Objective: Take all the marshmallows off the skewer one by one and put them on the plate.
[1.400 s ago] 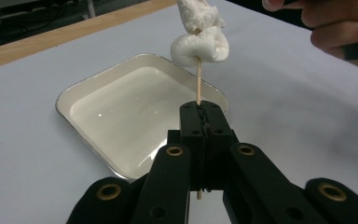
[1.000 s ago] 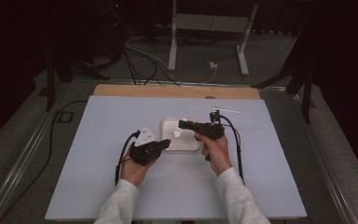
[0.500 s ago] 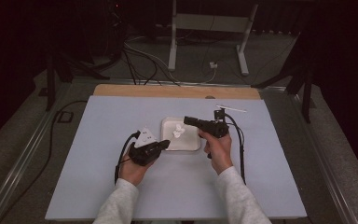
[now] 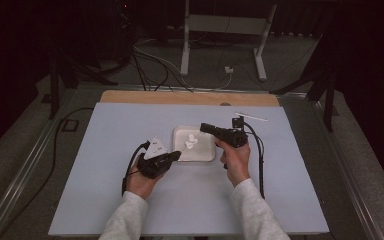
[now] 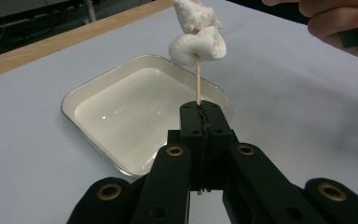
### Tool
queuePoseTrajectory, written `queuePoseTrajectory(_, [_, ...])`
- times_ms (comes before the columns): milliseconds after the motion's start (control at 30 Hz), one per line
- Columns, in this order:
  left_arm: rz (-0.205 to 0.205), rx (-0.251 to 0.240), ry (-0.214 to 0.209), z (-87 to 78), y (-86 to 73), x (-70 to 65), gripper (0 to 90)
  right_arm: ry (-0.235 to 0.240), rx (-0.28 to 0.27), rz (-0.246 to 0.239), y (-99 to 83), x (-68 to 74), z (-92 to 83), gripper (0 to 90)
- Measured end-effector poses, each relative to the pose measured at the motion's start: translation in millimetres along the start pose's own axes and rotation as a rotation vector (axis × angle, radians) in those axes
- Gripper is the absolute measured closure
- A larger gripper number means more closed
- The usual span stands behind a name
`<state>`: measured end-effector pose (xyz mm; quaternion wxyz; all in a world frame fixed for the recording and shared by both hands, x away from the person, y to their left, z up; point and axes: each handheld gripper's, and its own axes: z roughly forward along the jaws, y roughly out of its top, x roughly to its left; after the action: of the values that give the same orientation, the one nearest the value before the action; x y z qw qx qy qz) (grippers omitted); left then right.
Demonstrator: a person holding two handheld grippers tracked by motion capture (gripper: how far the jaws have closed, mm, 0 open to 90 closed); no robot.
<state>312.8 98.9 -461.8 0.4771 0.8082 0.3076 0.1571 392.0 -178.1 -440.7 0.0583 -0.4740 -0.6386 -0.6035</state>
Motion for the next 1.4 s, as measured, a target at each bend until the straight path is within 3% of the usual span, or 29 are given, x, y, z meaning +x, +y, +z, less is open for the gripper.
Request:
queuePoseTrajectory(500, [0.024, 0.03, 0.014, -2.9, -0.6, 1.0, 90.0, -0.082, -0.027, -0.035, -0.8, 1.2, 0.4, 85.2])
queuePoseTrajectory(533, [0.042, 0.068, 0.032, -2.4, -1.5, 0.8, 90.0, -0.149, -0.073, -0.039, 0.4, 1.0, -4.1, 85.5])
queuePoseTrajectory(567, [0.072, 0.109, 0.069, -2.9, -5.9, 1.4, 90.0, -0.173, -0.129, -0.021, 5.6, -4.3, -14.0, 85.4])
queuePoseTrajectory(600, [-0.034, 0.079, 0.042, -9.3, -16.8, 15.0, 90.0, -0.133, -0.164, 0.037, 12.0, -13.7, -24.6, 85.1])
queuePoseTrajectory(633, [-0.034, 0.079, 0.042, -9.3, -16.8, 15.0, 90.0, -0.124, -0.159, 0.039, 18.5, -19.7, -32.6, 84.7])
queuePoseTrajectory(700, [-0.086, 0.04, 0.05, -15.0, -16.4, 24.2, 90.0, -0.16, -0.139, 0.005, 24.8, -22.0, -43.0, 84.3])
queuePoseTrajectory(800, [-0.084, 0.022, 0.061, -16.7, -11.9, 24.1, 90.0, -0.171, -0.117, -0.029, 25.4, -19.8, -43.9, 83.8])
queuePoseTrajectory(1067, [-0.081, 0.015, 0.065, -16.2, -9.5, 21.7, 90.0, -0.161, -0.015, -0.063, 9.3, -22.2, -12.0, 81.6])
queuePoseTrajectory(1300, [-0.08, 0.014, 0.06, -15.1, -8.4, 19.7, 90.0, -0.171, 0.055, -0.039, -2.9, -28.1, 11.4, 79.9])
queuePoseTrajectory(1400, [-0.079, 0.019, 0.057, -13.6, -8.7, 19.5, 90.0, -0.178, 0.094, -0.032, -8.5, -29.2, 21.7, 74.5])
